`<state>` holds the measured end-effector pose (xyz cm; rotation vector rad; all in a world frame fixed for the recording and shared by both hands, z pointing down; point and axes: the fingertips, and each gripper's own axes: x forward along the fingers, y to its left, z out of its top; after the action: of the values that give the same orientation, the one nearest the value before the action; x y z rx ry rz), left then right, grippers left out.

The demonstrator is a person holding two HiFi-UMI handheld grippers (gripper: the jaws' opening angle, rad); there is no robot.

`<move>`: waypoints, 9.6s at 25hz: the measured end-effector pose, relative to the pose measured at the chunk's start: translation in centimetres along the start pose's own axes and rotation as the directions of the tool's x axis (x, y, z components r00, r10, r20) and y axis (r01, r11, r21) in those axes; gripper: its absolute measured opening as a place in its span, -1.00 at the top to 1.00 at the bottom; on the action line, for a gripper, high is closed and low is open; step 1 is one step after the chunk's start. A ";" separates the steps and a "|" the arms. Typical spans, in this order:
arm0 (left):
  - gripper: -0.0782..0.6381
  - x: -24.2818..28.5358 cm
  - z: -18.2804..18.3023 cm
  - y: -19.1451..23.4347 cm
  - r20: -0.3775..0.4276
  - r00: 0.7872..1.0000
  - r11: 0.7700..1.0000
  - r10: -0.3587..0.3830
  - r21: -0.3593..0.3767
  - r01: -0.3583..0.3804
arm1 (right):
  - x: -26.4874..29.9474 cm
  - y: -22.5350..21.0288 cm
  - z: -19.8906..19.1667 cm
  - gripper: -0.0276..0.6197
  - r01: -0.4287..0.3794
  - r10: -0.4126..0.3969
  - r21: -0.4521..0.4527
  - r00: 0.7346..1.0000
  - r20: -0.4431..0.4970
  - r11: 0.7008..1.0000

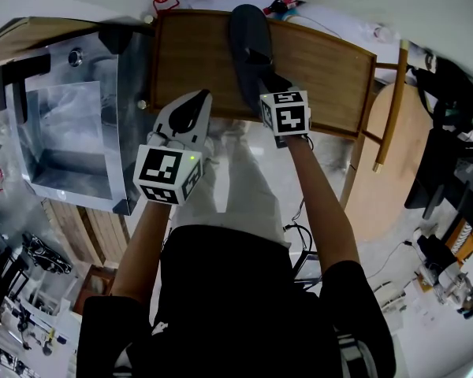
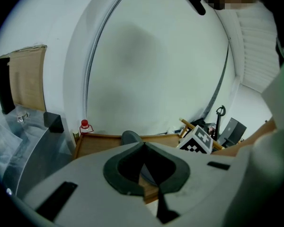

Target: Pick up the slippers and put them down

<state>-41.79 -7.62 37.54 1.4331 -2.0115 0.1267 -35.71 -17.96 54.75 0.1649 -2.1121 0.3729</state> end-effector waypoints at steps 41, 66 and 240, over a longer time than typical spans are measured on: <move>0.77 -4.9 2.0 -1.0 0.052 0.997 0.998 -0.049 0.051 0.047 | -10.0 3.1 2.5 0.90 0.112 -0.112 0.009 0.980 0.165 0.994; 0.77 -15.5 0.1 -8.1 0.128 0.959 0.940 -0.252 0.268 0.211 | -22.3 9.3 -6.6 0.90 0.247 -0.287 0.168 0.913 0.289 0.954; 0.77 34.3 -83.1 -21.6 -0.627 0.567 0.351 -0.534 0.446 0.824 | 25.1 -17.2 -78.7 0.67 0.323 -0.401 0.477 0.914 0.069 0.817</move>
<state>8.20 -7.95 115.35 2.4303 -0.8318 0.8170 18.31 -7.67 118.79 0.8957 -2.0595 0.6382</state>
